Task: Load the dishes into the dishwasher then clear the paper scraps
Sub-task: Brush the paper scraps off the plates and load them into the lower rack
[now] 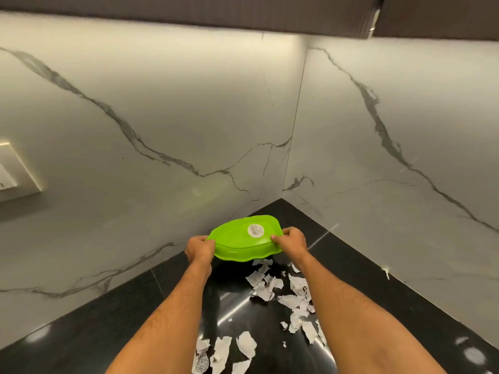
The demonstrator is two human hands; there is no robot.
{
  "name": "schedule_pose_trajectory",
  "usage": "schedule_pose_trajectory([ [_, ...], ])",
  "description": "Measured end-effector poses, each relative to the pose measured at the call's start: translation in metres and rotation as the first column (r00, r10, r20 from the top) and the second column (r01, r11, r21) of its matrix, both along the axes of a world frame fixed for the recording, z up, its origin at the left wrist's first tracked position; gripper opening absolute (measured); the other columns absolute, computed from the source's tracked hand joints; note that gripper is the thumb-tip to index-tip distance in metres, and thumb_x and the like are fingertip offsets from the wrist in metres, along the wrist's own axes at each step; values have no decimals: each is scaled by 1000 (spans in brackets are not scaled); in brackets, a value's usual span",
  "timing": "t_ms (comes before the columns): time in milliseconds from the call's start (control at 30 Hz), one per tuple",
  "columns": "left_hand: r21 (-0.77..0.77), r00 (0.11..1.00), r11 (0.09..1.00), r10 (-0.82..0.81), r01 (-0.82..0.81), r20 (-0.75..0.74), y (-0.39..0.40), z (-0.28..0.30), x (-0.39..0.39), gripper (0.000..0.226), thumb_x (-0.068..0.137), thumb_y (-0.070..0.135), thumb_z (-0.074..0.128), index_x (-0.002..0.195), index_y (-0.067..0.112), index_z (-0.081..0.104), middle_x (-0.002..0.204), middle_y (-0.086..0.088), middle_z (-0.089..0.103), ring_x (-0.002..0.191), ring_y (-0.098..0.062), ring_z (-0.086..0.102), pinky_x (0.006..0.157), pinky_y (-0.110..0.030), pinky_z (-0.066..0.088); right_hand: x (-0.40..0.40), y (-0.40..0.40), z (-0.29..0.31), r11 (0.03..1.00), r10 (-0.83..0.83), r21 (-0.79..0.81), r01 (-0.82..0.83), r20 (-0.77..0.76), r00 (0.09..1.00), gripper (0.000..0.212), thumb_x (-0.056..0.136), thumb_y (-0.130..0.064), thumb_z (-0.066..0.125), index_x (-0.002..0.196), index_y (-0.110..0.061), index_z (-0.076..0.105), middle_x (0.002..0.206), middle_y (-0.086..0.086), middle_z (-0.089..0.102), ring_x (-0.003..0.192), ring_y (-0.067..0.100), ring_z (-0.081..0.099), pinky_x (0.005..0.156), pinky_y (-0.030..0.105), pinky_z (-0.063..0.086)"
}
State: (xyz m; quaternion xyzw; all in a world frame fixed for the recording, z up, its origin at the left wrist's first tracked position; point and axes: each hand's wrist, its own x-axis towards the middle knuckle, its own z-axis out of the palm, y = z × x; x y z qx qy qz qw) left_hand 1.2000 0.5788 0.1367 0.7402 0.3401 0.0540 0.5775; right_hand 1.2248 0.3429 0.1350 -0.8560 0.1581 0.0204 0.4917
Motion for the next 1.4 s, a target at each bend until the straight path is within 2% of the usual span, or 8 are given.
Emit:
schedule_pose_trajectory([
  [133, -26, 988, 1000, 1, 3, 157, -4, 29, -31, 19, 83, -2, 69, 97, 11, 71, 93, -9, 69, 88, -27, 64, 76, -34, 52, -33, -11, 31, 999, 2, 35, -3, 50, 999, 38, 79, -20, 86, 105, -11, 59, 112, 11, 65, 102, 24, 64, 81, 37, 55],
  [267, -37, 982, 999, 3, 4, 187, -9, 37, -69, 22, 81, -3, 71, 99, 10, 72, 93, -10, 69, 90, -29, 66, 83, -40, 57, -73, -25, 54, 999, 38, 26, -40, 87, 995, 47, 76, -18, 89, 112, -8, 60, 110, 11, 65, 96, 23, 65, 65, 29, 54],
  [533, 11, 975, 997, -73, 72, 210, -41, 61, -125, 24, 80, -2, 71, 98, 14, 73, 96, -11, 72, 92, -29, 66, 84, -41, 58, -145, -67, 83, 993, 65, 87, -73, 96, 993, 45, 79, -13, 87, 112, -10, 57, 108, 11, 65, 90, 22, 67, 55, 27, 56],
  [767, 73, 954, 984, -178, 165, 242, -94, 76, -179, 23, 80, 0, 74, 98, 15, 73, 89, -4, 69, 86, -21, 64, 78, -28, 51, -212, -129, 77, 994, 4, 112, -15, 91, 996, 54, 74, -16, 91, 116, -8, 59, 109, 13, 66, 95, 24, 69, 73, 39, 63],
  [867, 84, 949, 977, -209, 194, 237, -114, 72, -202, 26, 79, -3, 73, 96, 16, 74, 87, -5, 70, 84, -22, 67, 80, -33, 57, -243, -153, 72, 993, -20, 117, 9, 91, 996, 53, 70, -16, 94, 109, -11, 59, 108, 10, 66, 93, 20, 67, 65, 28, 59],
  [1067, 47, 953, 976, -219, 214, 208, -152, 53, -262, 28, 77, -4, 72, 93, 18, 72, 85, -4, 71, 83, -23, 68, 85, -38, 58, -313, -194, 50, 986, -62, 160, 51, 60, 996, 54, 62, -16, 98, 100, -17, 60, 104, 13, 70, 96, 30, 71, 76, 52, 63],
  [1233, -16, 933, 947, -313, 321, 180, -169, 41, -309, 27, 76, -3, 71, 94, 18, 72, 89, -8, 74, 87, -27, 71, 84, -47, 60, -386, -209, 51, 973, -96, 218, 83, 51, 994, 61, 69, -10, 93, 116, -16, 55, 111, 14, 66, 98, 30, 69, 55, 34, 60],
  [1400, 6, 882, 899, -431, 439, 191, -171, 41, -356, 28, 73, 1, 74, 77, 28, 67, 81, -2, 73, 84, -26, 72, 83, -48, 60, -469, -209, 58, 960, -193, 220, 173, 76, 978, 59, 71, -7, 91, 117, -12, 55, 110, 15, 66, 95, 29, 70, 65, 43, 63],
])
